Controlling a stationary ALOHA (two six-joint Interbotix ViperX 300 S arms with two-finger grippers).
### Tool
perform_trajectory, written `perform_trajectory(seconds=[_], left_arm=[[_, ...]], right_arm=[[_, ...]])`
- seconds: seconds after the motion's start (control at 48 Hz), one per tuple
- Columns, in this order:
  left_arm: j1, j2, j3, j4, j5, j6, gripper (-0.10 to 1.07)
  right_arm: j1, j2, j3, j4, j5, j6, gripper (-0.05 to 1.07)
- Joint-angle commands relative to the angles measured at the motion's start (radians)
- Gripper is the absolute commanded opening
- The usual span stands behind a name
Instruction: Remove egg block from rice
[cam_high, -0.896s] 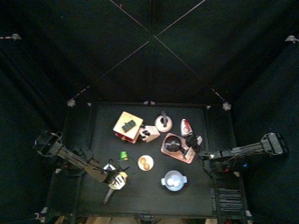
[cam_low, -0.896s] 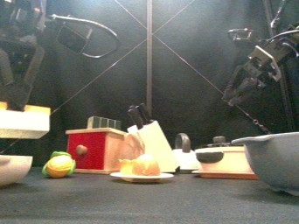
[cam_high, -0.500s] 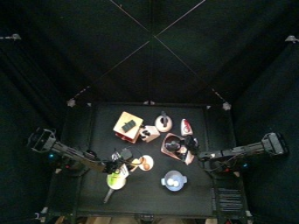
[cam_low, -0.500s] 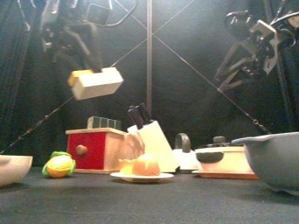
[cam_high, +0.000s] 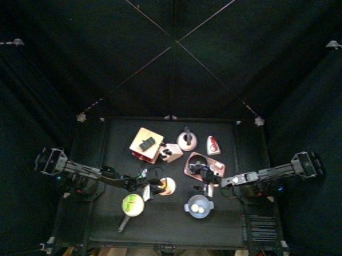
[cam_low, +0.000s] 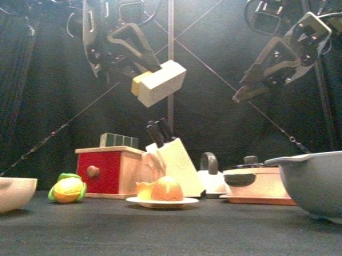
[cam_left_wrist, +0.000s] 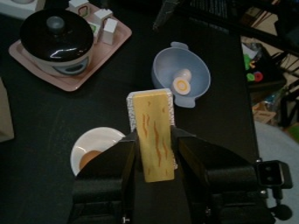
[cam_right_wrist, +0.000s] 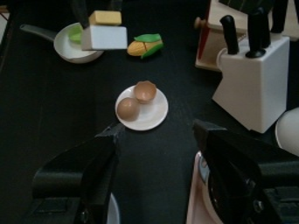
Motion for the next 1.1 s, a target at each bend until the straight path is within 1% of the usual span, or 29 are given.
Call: perform_trajectory(seconds=[0.0,0.188,0.333,0.521,0.708,0.812,1.021,1.083], left_arm=[[0.012,0.017,-0.051,0.077,-0.003,0.000,0.54],[0.017,0.064,-0.110,0.146,0.026,0.003,0.54],[0.017,0.089,-0.132,0.192,0.031,0.000,0.54],[0.011,0.107,-0.147,0.196,0.031,0.000,0.54],[0.011,0.120,-0.167,0.202,0.031,0.000,0.54],[0.011,0.126,-0.179,0.206,0.031,0.002,0.54],[0.011,0.126,-0.183,0.215,0.031,0.000,0.54],[0.011,0.126,-0.186,0.215,0.031,0.000,0.54]], right_arm=[[-0.006,0.000,-0.040,-0.005,-0.018,0.002,0.96],[-0.009,0.012,-0.060,-0.005,-0.115,0.002,0.96],[-0.023,0.021,-0.064,-0.015,-0.132,0.000,0.96],[-0.044,0.037,-0.071,-0.020,-0.132,0.002,0.96],[-0.046,0.064,-0.095,-0.020,-0.135,-0.002,0.96],[-0.051,0.081,-0.107,-0.037,-0.138,0.000,0.96],[-0.052,0.100,-0.120,-0.049,-0.144,0.002,0.96],[-0.063,0.103,-0.126,-0.043,-0.141,0.002,0.96]])
